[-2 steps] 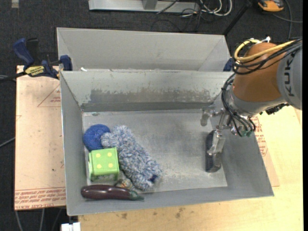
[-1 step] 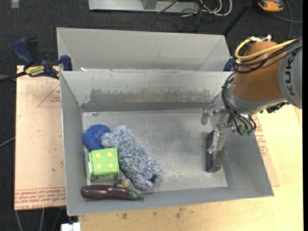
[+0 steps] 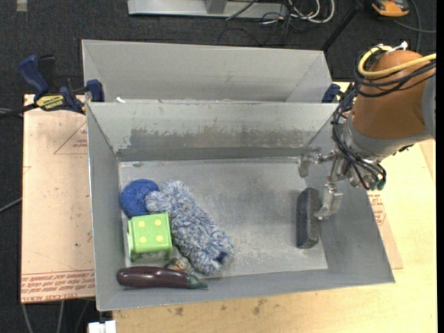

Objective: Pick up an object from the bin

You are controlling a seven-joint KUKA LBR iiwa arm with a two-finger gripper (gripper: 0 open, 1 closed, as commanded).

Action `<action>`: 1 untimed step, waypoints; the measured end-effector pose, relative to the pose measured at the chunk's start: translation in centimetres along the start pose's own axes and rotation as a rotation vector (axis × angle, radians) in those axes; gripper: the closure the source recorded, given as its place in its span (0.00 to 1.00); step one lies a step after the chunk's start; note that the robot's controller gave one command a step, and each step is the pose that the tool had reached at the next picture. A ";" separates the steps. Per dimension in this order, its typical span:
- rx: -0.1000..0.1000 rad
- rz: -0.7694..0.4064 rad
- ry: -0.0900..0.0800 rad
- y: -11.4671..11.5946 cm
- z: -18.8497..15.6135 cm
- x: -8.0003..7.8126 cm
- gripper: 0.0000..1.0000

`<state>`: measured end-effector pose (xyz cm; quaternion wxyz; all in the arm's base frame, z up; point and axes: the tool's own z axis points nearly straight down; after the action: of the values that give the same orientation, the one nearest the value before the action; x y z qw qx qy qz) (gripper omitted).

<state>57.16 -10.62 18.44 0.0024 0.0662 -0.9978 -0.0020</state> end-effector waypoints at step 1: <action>0.009 -0.147 -0.015 -1.4 2.5 1.8 0.00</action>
Offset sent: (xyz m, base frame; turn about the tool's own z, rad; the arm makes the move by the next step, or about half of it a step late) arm -0.0425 -0.0398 -0.0977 -0.0907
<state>55.50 -12.21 15.92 -0.0057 0.1393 -0.9902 0.0018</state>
